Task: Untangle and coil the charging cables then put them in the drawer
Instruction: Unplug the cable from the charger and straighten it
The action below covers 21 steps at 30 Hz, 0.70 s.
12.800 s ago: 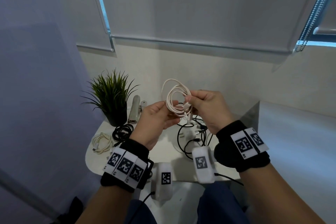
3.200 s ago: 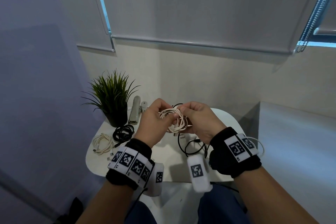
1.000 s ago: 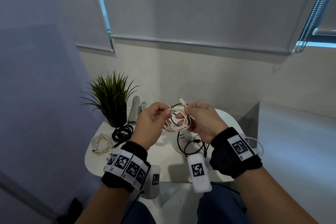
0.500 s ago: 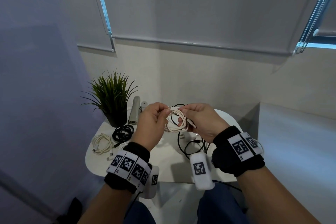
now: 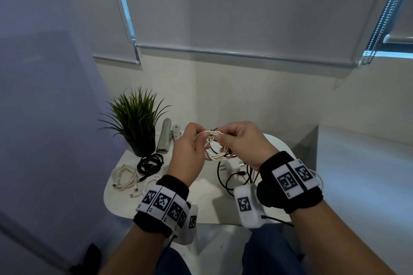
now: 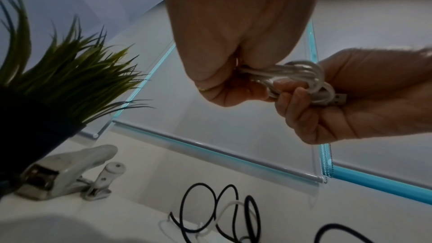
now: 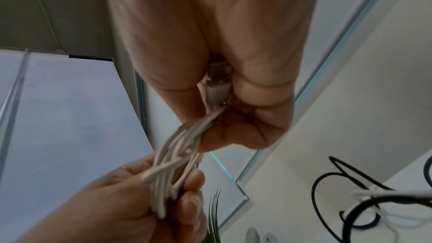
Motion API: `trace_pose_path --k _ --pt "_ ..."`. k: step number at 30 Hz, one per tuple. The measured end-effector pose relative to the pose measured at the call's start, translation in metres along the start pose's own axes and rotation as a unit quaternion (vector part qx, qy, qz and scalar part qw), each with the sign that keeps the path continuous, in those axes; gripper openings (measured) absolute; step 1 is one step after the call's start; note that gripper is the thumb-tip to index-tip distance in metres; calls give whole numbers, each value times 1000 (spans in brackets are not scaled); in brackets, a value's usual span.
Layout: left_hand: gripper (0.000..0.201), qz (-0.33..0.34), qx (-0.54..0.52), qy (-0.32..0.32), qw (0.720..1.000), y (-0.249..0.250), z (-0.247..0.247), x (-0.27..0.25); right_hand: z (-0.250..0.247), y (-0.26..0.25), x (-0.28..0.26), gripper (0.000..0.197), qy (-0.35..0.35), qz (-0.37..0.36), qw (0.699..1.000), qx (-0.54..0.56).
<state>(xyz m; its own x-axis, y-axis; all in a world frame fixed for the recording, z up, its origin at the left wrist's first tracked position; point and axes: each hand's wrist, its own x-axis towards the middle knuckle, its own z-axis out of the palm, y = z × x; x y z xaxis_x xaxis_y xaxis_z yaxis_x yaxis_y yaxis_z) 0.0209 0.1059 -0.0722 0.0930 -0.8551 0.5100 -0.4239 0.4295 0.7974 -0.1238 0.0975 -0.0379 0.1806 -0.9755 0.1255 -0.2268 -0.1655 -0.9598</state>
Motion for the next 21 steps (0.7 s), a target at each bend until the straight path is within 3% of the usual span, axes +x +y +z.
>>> trace_pose_path --k 3,8,18,21 --pt "15 -44 -51 -13 998 3 0 -1 0 2 1 13 5 1 1000 15" --pt "12 -104 -79 -106 986 2 -7 0 5 11 1 12 47 34 994 90" --pt "3 -29 163 -174 971 -4 -7 6 11 16 3 12 66 40 992 98" --pt "4 -11 177 -170 969 -5 -9 6 11 17 2 13 64 40 991 113"
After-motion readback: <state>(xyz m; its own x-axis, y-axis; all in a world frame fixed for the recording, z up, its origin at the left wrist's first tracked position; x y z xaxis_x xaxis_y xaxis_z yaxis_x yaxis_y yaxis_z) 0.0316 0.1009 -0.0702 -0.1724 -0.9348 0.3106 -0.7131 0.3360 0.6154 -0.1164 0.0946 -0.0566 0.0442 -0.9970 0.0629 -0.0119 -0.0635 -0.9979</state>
